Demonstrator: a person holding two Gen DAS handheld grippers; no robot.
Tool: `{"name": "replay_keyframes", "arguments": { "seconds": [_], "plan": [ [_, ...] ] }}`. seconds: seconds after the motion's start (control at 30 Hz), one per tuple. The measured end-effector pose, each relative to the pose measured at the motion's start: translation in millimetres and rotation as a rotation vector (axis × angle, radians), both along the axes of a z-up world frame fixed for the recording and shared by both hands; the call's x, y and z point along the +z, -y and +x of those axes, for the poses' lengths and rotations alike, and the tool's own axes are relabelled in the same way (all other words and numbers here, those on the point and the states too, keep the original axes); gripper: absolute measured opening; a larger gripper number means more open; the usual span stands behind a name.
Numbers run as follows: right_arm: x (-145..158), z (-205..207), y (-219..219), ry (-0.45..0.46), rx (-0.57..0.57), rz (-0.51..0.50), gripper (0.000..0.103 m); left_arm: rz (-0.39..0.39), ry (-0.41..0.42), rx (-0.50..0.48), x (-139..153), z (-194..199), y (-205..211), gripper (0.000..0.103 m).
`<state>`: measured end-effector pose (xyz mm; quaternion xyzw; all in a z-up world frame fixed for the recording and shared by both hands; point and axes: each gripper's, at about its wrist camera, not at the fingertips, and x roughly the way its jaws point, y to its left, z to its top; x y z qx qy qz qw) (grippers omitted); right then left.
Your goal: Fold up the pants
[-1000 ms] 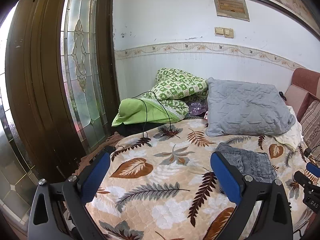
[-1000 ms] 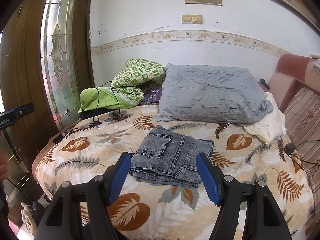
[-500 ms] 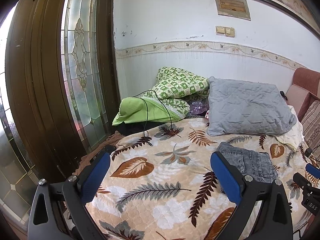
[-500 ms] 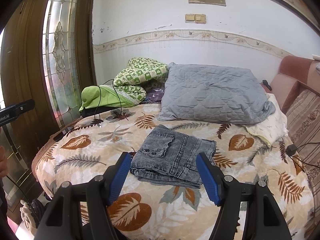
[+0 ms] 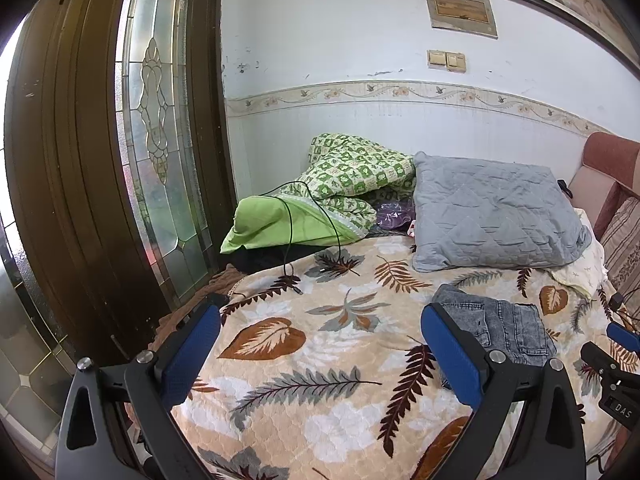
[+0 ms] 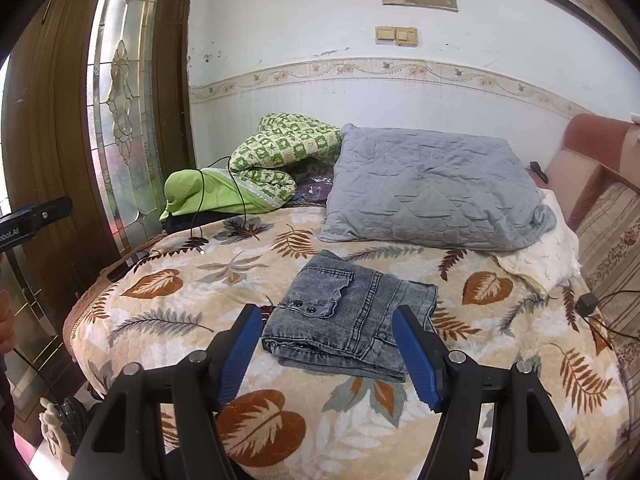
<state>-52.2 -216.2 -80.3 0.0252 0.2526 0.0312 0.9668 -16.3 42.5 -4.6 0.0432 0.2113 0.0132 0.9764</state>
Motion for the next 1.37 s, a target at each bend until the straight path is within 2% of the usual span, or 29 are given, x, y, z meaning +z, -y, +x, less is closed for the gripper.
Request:
{"name": "replay_keyframes", "arguments": {
  "seconds": [0.4, 1.1, 1.37],
  "plan": [
    [16.0, 11.4, -5.5, 0.033, 0.01, 0.002, 0.071, 0.007, 0.031, -0.027, 15.3, 7.3, 1.1, 0.1],
    [17.1, 19.5, -2.6, 0.048, 0.033, 0.025, 0.071, 0.026, 0.046, -0.058, 29.9, 7.4, 9.3, 0.1],
    [14.4, 18.4, 1.5, 0.044, 0.028, 0.038, 0.071, 0.013, 0.024, -0.074, 29.1, 10.1, 14.5, 0.1]
  ]
}}
